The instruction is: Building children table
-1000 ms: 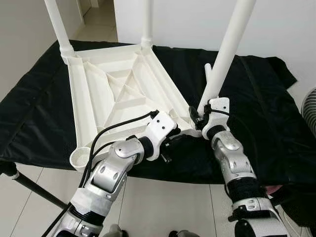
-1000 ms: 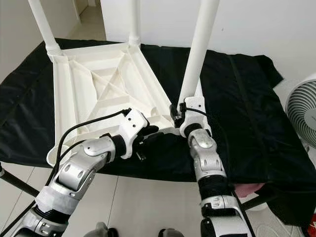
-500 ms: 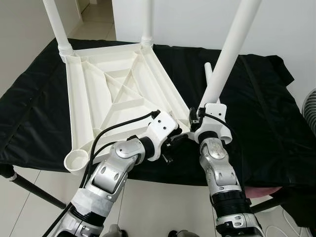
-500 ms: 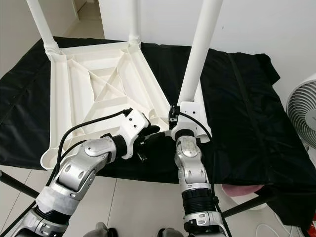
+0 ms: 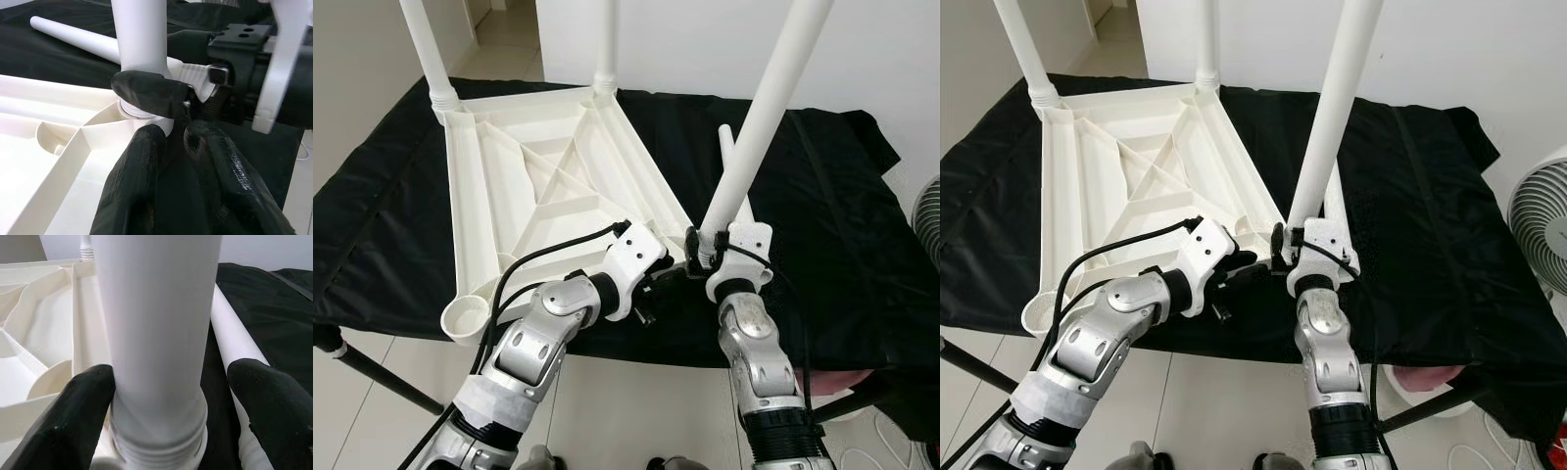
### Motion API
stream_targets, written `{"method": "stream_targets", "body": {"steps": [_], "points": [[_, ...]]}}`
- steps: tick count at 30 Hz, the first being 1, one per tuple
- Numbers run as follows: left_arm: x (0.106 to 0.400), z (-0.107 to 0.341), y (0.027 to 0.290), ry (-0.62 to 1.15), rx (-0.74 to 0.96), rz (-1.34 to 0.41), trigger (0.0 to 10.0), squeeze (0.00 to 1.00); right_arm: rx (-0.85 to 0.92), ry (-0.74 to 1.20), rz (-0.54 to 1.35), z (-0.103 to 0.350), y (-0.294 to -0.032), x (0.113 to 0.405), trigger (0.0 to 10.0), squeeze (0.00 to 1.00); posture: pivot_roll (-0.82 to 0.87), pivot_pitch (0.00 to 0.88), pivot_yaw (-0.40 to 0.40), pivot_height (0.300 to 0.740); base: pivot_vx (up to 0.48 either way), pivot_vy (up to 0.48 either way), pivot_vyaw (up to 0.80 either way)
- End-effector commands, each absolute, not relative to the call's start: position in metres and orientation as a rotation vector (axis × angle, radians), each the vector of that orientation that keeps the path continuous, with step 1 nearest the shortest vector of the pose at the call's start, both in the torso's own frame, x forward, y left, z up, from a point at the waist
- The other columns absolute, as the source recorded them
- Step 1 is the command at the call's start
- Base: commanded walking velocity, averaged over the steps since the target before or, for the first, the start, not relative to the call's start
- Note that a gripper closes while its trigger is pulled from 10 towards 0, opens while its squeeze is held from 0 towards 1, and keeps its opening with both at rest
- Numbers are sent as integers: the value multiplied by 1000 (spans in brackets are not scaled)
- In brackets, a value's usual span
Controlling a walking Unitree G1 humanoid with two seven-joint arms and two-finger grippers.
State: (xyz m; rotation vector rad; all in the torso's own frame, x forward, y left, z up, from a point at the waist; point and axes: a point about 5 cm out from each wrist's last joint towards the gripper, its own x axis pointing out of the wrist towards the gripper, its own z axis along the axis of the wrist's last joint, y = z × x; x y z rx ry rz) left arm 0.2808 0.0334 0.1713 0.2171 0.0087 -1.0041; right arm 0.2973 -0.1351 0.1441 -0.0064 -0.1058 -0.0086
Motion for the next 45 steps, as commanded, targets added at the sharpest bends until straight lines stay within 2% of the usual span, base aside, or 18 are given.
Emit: {"method": "stream_targets", "body": {"steps": [1, 5, 6, 8, 9, 19, 20, 21, 33, 40, 45], "points": [[280, 168, 34, 19, 226, -972, 10000, 0, -7, -132, 23, 146, -137, 290, 10000, 0, -104, 55, -21, 740, 0, 0, 0], [280, 167, 35, 22, 226, -972, 10000, 0, -18, -139, 53, 145, -141, 279, 10000, 0, -112, 61, -21, 740, 0, 0, 0], [280, 167, 35, 22, 227, -974, 10000, 0, -19, -144, 83, 145, -141, 272, 4824, 0, -119, 66, -20, 740, 0, 0, 0], [280, 167, 35, 21, 227, -975, 10000, 0, -19, -147, 99, 146, -140, 270, 4824, 0, -119, 66, -20, 740, 0, 0, 0], [280, 168, 35, 16, 228, -976, 10000, 0, -18, -154, 120, 147, -139, 268, 0, 0, -120, 70, -20, 740, 0, 0, 0], [283, 171, 36, 11, 212, -968, 10000, 0, -13, -166, 205, 150, -139, 265, 0, 0, -122, 71, -18, 740, 0, 0, 0], [283, 172, 37, 10, 213, -966, 10000, 0, -16, -156, 212, 149, -140, 268, 8000, 0, -114, 80, -17, 740, 0, 0, 0], [283, 172, 37, 9, 212, -963, 10000, 0, -21, -155, 213, 151, -141, 273, 10000, 0, -114, 80, -17, 740, 0, 0, 0], [283, 173, 40, 10, 212, -950, 10000, 0, -32, -181, 175, 164, -156, 299, 10000, 0, -104, 88, -13, 740, 0, 0, 0], [284, 174, 40, 11, 211, -945, 10000, 0, -43, -173, 66, 166, -174, 315, 10000, 0, -100, 88, -12, 740, 0, 0, 0], [284, 173, 40, 14, 216, -944, 10000, 0, -30, -171, -68, 170, -198, 330, 10000, 0, -97, 90, -8, 740, 0, 0, 0]]}}
